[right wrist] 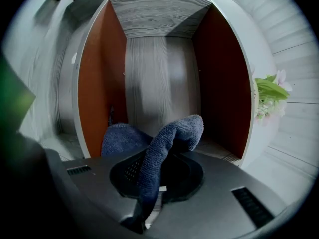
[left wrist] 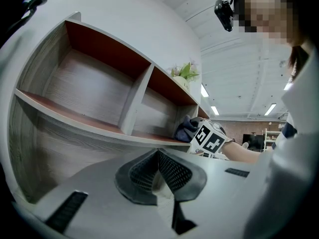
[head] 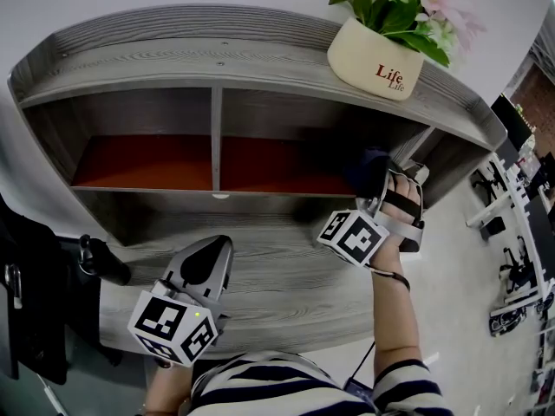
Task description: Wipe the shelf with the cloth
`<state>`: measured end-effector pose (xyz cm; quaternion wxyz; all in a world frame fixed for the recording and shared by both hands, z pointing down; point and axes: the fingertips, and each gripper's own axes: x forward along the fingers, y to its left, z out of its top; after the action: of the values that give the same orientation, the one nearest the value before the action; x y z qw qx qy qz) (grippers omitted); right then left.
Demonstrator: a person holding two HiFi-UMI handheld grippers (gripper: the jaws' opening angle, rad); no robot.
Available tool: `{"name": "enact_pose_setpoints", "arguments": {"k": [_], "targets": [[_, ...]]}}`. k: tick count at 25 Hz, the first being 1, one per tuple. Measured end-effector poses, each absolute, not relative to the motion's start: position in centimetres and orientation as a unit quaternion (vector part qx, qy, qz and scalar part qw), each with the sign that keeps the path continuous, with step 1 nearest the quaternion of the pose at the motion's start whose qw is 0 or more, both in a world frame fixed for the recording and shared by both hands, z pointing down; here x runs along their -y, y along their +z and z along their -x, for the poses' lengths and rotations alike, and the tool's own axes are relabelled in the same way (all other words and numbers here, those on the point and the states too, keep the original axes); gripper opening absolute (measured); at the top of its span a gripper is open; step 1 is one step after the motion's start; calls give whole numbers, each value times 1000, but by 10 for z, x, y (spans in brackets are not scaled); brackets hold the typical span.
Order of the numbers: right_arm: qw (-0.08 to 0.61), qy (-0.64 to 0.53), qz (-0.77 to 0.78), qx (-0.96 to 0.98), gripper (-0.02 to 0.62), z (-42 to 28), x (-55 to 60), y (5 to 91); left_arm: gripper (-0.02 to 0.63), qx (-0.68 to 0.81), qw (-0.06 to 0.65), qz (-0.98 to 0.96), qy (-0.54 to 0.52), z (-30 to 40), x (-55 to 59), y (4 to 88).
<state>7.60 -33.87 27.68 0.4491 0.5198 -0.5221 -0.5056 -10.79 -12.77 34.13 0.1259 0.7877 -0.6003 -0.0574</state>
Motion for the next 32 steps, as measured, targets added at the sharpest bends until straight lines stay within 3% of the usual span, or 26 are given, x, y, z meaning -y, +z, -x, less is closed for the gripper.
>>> {"name": "enact_pose_setpoints", "arguments": {"k": [13,32], "targets": [[462,-431,-514,579,44,-80,329,309,17,602,127,-787,-50,103,125,341],[363,-337,-541,680,44,-89,290,320,17,591,128,-796,-23,80,127,347]]}}
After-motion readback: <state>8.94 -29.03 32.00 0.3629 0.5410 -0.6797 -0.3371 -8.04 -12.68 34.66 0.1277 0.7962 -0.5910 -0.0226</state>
